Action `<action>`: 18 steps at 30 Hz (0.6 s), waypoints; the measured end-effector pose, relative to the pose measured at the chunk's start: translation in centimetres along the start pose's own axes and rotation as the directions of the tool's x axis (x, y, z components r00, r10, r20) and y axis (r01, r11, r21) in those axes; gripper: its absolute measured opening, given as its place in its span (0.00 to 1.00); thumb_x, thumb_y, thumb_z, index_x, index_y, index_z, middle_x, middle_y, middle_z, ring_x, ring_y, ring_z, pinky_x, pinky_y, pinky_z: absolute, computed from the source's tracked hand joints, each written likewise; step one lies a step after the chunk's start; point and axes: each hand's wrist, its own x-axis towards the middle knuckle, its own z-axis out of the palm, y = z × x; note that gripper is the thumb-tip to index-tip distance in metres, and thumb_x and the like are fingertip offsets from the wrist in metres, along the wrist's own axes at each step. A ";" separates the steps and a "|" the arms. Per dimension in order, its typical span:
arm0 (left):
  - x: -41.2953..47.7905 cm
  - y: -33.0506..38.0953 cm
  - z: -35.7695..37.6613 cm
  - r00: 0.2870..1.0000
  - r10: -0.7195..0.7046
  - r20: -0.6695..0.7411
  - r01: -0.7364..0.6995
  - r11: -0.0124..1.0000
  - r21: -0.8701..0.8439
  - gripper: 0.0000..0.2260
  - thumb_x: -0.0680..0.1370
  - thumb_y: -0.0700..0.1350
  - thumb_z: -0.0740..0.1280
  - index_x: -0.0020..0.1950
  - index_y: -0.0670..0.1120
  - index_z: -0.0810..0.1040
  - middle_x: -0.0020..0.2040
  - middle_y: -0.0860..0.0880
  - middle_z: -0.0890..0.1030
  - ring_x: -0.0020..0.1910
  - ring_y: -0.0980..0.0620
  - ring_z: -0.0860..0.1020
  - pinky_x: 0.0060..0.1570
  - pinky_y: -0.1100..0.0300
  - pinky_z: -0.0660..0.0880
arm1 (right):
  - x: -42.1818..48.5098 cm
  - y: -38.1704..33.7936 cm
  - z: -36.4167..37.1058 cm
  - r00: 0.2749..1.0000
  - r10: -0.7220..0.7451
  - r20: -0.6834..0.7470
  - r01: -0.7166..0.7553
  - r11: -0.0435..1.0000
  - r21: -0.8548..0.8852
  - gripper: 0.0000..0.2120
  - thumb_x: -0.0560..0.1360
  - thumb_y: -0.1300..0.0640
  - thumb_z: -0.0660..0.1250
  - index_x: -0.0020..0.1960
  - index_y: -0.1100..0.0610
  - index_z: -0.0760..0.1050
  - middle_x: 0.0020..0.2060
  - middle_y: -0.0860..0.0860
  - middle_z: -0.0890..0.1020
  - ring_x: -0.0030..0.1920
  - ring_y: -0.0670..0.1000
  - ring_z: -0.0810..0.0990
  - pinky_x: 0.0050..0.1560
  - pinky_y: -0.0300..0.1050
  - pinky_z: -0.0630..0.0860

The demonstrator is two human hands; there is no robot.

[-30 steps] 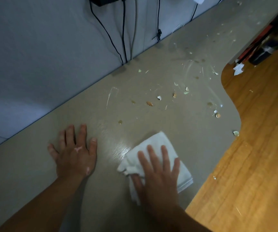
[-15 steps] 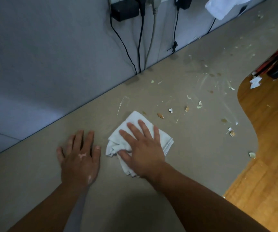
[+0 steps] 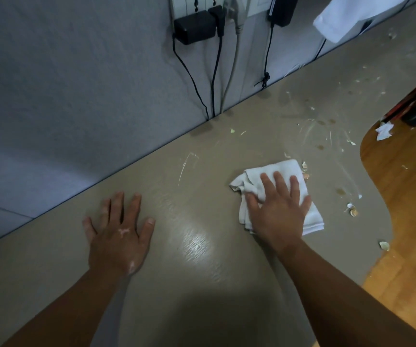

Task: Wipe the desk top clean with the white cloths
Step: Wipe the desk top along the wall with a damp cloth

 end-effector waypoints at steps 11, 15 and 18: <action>2.1 -0.9 0.0 0.990 0.102 -0.101 -0.100 0.995 0.024 0.29 0.83 0.62 0.44 0.82 0.55 0.59 0.82 0.43 0.62 0.80 0.39 0.59 0.76 0.35 0.56 | -12.1 -8.3 0.9 0.827 -0.546 0.138 0.542 0.838 0.070 0.31 0.74 0.35 0.65 0.74 0.45 0.74 0.78 0.50 0.70 0.80 0.64 0.62 0.69 0.79 0.61; 2.8 -1.3 0.1 0.963 0.150 -0.225 -0.152 0.988 0.008 0.25 0.84 0.56 0.51 0.78 0.49 0.70 0.77 0.40 0.71 0.75 0.36 0.68 0.71 0.35 0.64 | -7.4 -10.3 1.4 0.738 -0.637 0.224 0.623 0.770 0.138 0.31 0.77 0.32 0.60 0.78 0.41 0.66 0.81 0.46 0.63 0.83 0.58 0.54 0.75 0.75 0.54; 3.1 -1.5 0.3 0.935 0.184 -0.302 -0.192 0.981 0.003 0.24 0.84 0.54 0.52 0.75 0.46 0.73 0.74 0.38 0.73 0.72 0.35 0.70 0.69 0.36 0.66 | -3.3 -12.3 2.2 0.711 -0.648 0.272 0.632 0.759 0.154 0.33 0.77 0.31 0.57 0.80 0.39 0.62 0.83 0.45 0.59 0.83 0.56 0.50 0.77 0.72 0.48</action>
